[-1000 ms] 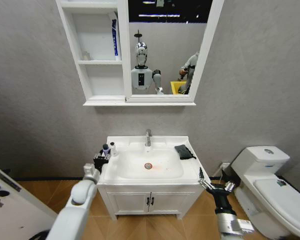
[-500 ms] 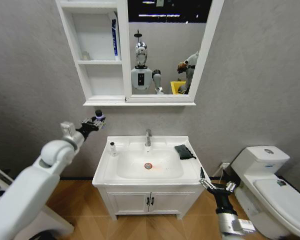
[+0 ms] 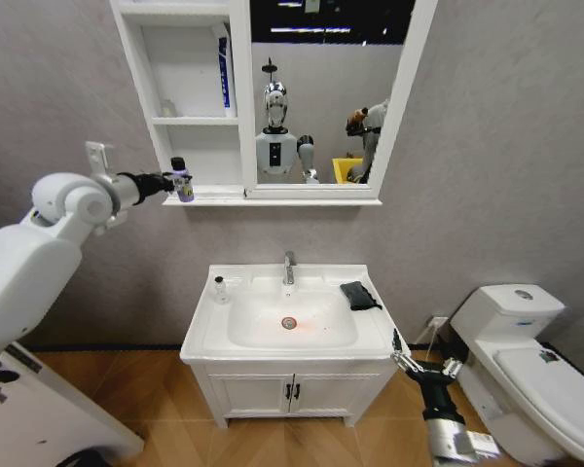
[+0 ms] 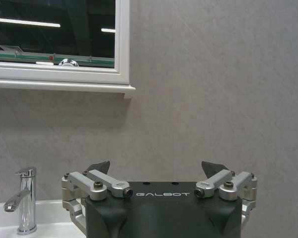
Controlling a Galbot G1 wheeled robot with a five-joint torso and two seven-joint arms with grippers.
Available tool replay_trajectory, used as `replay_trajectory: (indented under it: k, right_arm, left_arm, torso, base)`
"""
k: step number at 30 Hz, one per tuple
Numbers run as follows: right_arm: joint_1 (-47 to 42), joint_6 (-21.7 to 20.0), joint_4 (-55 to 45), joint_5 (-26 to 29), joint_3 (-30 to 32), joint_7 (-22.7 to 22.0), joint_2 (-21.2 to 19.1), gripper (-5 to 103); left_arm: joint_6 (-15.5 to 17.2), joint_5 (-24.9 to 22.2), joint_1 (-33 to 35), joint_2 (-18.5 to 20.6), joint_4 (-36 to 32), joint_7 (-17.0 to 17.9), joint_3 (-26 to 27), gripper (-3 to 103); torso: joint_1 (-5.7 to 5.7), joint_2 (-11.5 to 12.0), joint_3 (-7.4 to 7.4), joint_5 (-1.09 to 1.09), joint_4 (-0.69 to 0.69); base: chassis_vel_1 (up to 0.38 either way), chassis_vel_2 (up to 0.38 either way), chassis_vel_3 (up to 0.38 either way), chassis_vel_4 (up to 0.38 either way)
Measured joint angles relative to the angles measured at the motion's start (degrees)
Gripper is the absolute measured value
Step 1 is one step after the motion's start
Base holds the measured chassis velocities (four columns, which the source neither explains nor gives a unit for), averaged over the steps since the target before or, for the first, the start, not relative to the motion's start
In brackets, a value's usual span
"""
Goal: Move facial cleanser and shampoo from washbasin to cabinet, then wipe washbasin with towel.
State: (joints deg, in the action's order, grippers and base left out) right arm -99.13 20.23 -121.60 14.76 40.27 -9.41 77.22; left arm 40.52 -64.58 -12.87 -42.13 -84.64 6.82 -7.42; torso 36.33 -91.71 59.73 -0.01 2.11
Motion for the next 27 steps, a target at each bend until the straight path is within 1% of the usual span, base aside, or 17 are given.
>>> replay_trajectory:
  k: [2, 3, 4, 5, 6, 7, 9, 10, 13, 14, 16, 18, 20, 24, 27]
  right_arm:
    - [-0.32, 0.5, 0.4, 0.27, 0.18, 0.06, -0.05, 100]
    - [-0.39, 0.64, 0.58, 0.53, 0.34, 0.06, -0.13, 100]
    - [-0.39, 0.64, 0.58, 0.53, 0.34, 0.06, -0.13, 100]
    - [-0.39, 0.71, 0.67, 0.75, 0.47, 0.05, -0.2, 100]
    - [-0.35, 0.76, 0.77, 1.05, 0.69, -0.02, -0.29, 100]
    - [-0.35, 0.76, 0.77, 1.05, 0.69, -0.02, -0.29, 100]
    - [-0.34, 0.89, 0.86, 1.66, 1.04, -0.11, -0.38, 100]
    - [-0.34, 0.89, 0.86, 1.66, 1.04, -0.11, -0.38, 100]
    - [-0.71, 1.61, 1.54, 2.22, 1.46, -0.14, -0.44, 100]
    - [-0.71, 1.61, 1.54, 2.22, 1.46, -0.14, -0.44, 100]
    - [-1.11, 2.02, 1.82, 2.69, 1.68, -0.15, -0.6, 100]
    - [-1.22, 2.21, 1.99, 2.9, 1.8, -0.15, -0.67, 100]
    - [-1.21, 2.44, 2.24, 3.11, 1.96, -0.16, -0.72, 100]
    - [-0.87, 2.48, 2.48, 3.5, 2.24, -0.21, -0.79, 100]
    - [-0.67, 2.47, 2.51, 3.75, 2.44, -0.25, -0.84, 100]
  left_arm:
    - [0.38, 1.1, -3.58, -2.59, 4.53, -0.2, -2.89, 42]
    - [0.4, 2.37, -5.14, -3.98, 7.07, -0.86, -4.35, 42]
    - [0.4, 2.37, -5.14, -3.98, 7.07, -0.86, -4.35, 42]
    - [0.31, 3.9, -6.34, -5.17, 9.45, -1.63, -5.5, 42]
    - [-0.06, 5.55, -7.58, -7.09, 12.54, -2.28, -6.63, 42]
    - [-0.06, 5.55, -7.58, -7.09, 12.54, -2.28, -6.63, 42]
    - [-0.66, 7.06, -8.77, -9.96, 16.51, -2.64, -7.44, 42]
    - [-0.66, 7.06, -8.77, -9.96, 16.51, -2.64, -7.44, 42]
    - [-1.84, 9.77, -9.67, -14.0, 21.33, -3.34, -7.77, 42]
    - [-1.84, 9.77, -9.67, -14.0, 21.33, -3.34, -7.77, 42]
    - [-2.34, 11.25, -9.99, -15.47, 23.32, -3.47, -7.63, 42]
    - [-2.53, 11.83, -10.17, -15.97, 24.13, -3.55, -7.46, 42]
    - [-2.76, 12.69, -10.42, -16.73, 25.41, -3.57, -7.01, 42]
    - [-3.42, 14.5, -10.27, -17.22, 26.84, -3.63, -6.51, 42]
    - [-3.5, 15.02, -9.38, -16.99, 27.04, -3.6, -5.63, 42]
  torso:
    - [0.0, 0.0, 0.0, 0.02, 0.0]
    - [0.0, 0.0, 0.0, 0.02, 0.01]
    - [0.0, 0.0, 0.0, 0.02, 0.01]
    - [0.0, 0.0, 0.0, 0.02, 0.0]
    - [0.0, 0.0, 0.0, 0.01, 0.02]
    - [0.0, 0.0, 0.0, 0.01, 0.02]
    - [0.01, 0.01, 0.0, 0.01, 0.0]
    - [0.01, 0.01, 0.0, 0.01, 0.0]
    - [0.01, 0.0, 0.0, 0.02, 0.0]
    - [0.01, 0.0, 0.0, 0.02, 0.0]
    - [0.0, 0.0, 0.0, 0.01, 0.0]
    - [0.0, 0.0, 0.0, 0.01, 0.0]
    - [0.0, 0.0, 0.0, 0.01, 0.02]
    - [0.0, 0.0, -0.01, 0.02, 0.01]
    - [0.0, 0.0, -0.01, 0.01, 0.01]
  base:
    - [0.0, 0.0, 0.0, 0.0]
    - [0.0, 0.0, 0.0, 0.0]
    - [0.0, 0.0, 0.0, 0.0]
    - [0.0, 0.0, 0.0, 0.0]
    - [0.0, 0.0, 0.0, 0.0]
    - [0.0, 0.0, 0.0, 0.0]
    - [0.0, 0.0, 0.0, 0.0]
    - [0.0, 0.0, 0.0, 0.0]
    - [0.0, 0.0, 0.0, 0.0]
    - [0.0, 0.0, 0.0, 0.0]
    - [0.0, 0.0, 0.0, 0.0]
    - [0.0, 0.0, 0.0, 0.0]
    - [0.0, 0.0, 0.0, 0.0]
    - [0.0, 0.0, 0.0, 0.0]
    - [0.0, 0.0, 0.0, 0.0]
